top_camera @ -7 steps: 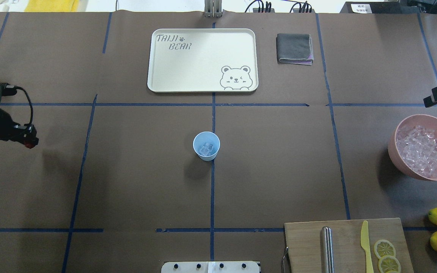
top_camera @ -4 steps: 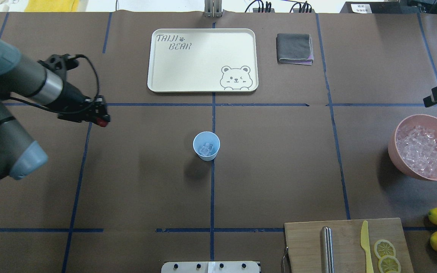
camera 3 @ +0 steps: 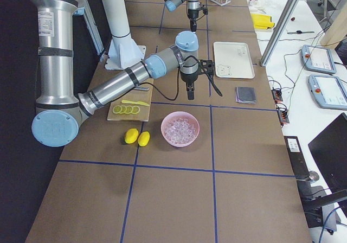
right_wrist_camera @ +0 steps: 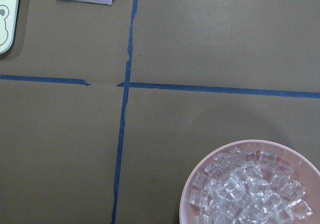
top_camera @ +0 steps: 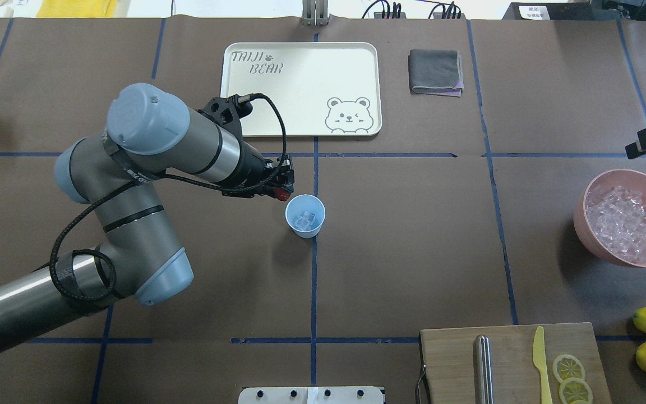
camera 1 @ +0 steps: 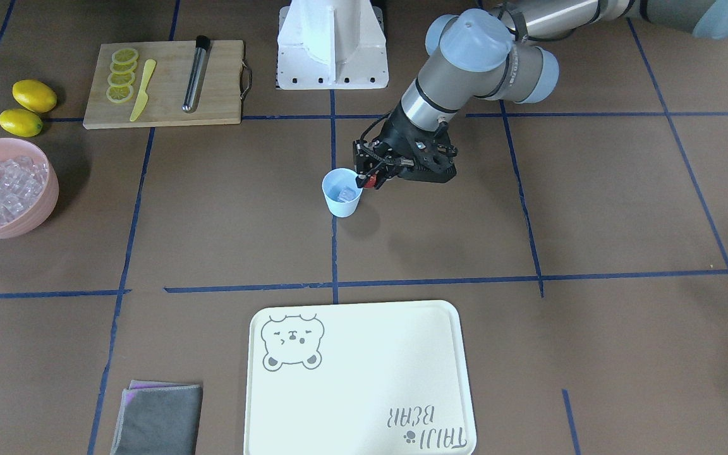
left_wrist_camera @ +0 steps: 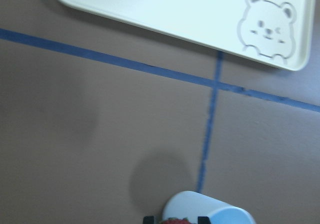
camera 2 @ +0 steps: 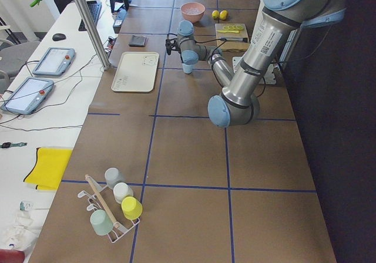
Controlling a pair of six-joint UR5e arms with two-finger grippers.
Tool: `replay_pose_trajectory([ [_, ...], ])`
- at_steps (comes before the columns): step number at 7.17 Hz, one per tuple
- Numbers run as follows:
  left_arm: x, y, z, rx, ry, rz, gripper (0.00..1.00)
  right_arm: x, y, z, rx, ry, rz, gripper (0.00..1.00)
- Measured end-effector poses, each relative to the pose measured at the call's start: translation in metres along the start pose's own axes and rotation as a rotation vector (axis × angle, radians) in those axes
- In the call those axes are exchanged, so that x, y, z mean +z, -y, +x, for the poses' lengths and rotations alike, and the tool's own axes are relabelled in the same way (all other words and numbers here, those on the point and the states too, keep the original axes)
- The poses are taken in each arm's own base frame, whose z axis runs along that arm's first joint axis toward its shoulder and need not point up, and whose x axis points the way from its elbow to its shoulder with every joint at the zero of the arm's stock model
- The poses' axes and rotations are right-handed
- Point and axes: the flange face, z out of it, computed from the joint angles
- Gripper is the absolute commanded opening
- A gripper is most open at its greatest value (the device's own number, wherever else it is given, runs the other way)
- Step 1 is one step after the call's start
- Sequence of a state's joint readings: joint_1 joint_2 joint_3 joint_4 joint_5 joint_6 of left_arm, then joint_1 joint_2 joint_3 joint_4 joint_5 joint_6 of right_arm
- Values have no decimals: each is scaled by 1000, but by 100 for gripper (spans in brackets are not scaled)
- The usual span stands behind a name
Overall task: Put ice and strawberries in cup
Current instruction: 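Carry the strawberry with the left gripper over the light-blue cup, then open the left gripper to drop the strawberry into the cup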
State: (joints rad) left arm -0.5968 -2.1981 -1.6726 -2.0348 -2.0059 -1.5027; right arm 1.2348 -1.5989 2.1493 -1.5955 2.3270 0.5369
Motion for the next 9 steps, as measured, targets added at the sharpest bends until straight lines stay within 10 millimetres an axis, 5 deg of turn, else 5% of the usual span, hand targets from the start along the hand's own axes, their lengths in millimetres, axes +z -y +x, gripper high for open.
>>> replay_pose_trajectory([
  [2, 18, -17, 24, 11, -13, 29, 20, 0, 0, 0, 2, 0, 1, 100],
  [4, 31, -23, 25, 15, -1, 38, 42, -2, 0, -2, 1, 3, 3, 100],
  [5, 32, -23, 24, 16, 1, 38, 67, -3, 0, -3, 0, 4, 5, 100],
  [6, 31, -23, 23, 17, 1, 39, 78, -3, 0, -3, 0, 5, 5, 100],
  [9, 31, -24, 23, 18, 2, 40, 81, -3, -1, -4, -1, 6, 5, 100],
])
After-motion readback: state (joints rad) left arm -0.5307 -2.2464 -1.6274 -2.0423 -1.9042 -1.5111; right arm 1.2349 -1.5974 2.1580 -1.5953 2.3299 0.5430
